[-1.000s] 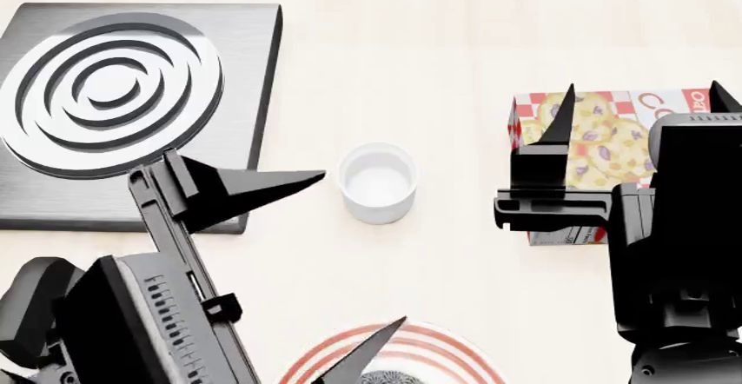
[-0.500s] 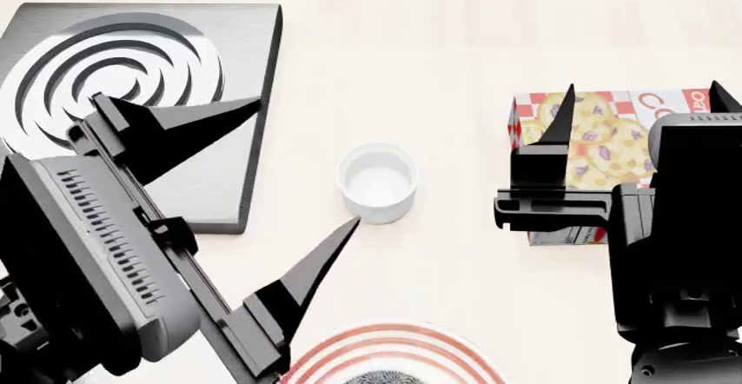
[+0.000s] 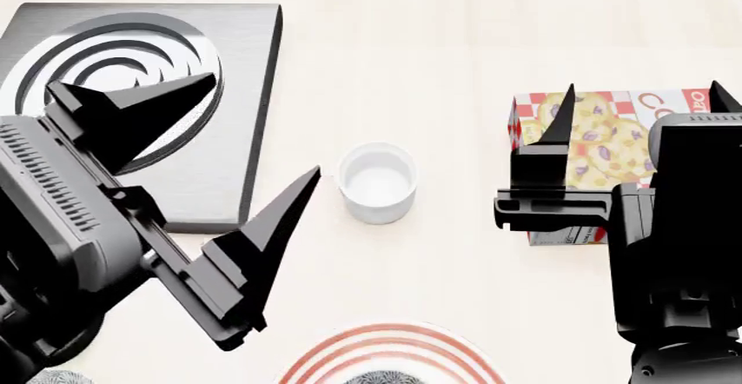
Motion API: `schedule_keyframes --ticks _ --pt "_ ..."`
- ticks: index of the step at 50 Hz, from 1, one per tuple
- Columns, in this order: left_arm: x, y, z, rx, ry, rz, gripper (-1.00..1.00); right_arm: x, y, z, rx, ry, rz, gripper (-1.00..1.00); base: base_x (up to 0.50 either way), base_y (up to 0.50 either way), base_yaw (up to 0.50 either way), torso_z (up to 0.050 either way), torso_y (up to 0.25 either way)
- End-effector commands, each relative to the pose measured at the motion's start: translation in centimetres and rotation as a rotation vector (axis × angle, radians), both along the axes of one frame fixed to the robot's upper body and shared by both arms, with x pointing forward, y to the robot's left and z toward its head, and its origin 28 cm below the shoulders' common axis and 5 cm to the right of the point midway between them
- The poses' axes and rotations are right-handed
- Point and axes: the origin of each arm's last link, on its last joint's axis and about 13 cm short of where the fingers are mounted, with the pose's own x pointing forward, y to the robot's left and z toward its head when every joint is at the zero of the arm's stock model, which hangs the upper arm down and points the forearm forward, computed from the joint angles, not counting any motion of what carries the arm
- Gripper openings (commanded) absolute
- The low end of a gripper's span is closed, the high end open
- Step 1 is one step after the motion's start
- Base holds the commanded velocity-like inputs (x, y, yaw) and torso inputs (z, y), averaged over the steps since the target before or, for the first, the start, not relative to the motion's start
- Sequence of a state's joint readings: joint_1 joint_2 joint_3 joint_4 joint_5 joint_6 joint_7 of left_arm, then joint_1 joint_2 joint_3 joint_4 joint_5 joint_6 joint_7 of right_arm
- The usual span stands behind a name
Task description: Pick the akita bowl on the stove and place it on the plate.
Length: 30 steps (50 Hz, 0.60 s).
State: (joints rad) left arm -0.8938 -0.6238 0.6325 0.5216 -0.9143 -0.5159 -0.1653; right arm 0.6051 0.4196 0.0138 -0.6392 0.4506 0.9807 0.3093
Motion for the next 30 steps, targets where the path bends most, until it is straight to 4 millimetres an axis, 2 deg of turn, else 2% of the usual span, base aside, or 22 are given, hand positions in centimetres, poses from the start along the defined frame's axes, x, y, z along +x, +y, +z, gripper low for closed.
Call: schedule_keyframes --ticks 1,30 --pt "0.2 0.5 0.1 -0.055 0.020 0.025 1.00 0.0 0.0 0.0 0.000 0.000 0.000 1.00 0.00 0.00 0.00 0.000 0.000" --pt "0.3 1.5 0.7 -0.138 0.016 0.057 1.00 0.0 0.0 0.0 0.000 0.000 0.000 1.00 0.00 0.00 0.00 0.000 0.000"
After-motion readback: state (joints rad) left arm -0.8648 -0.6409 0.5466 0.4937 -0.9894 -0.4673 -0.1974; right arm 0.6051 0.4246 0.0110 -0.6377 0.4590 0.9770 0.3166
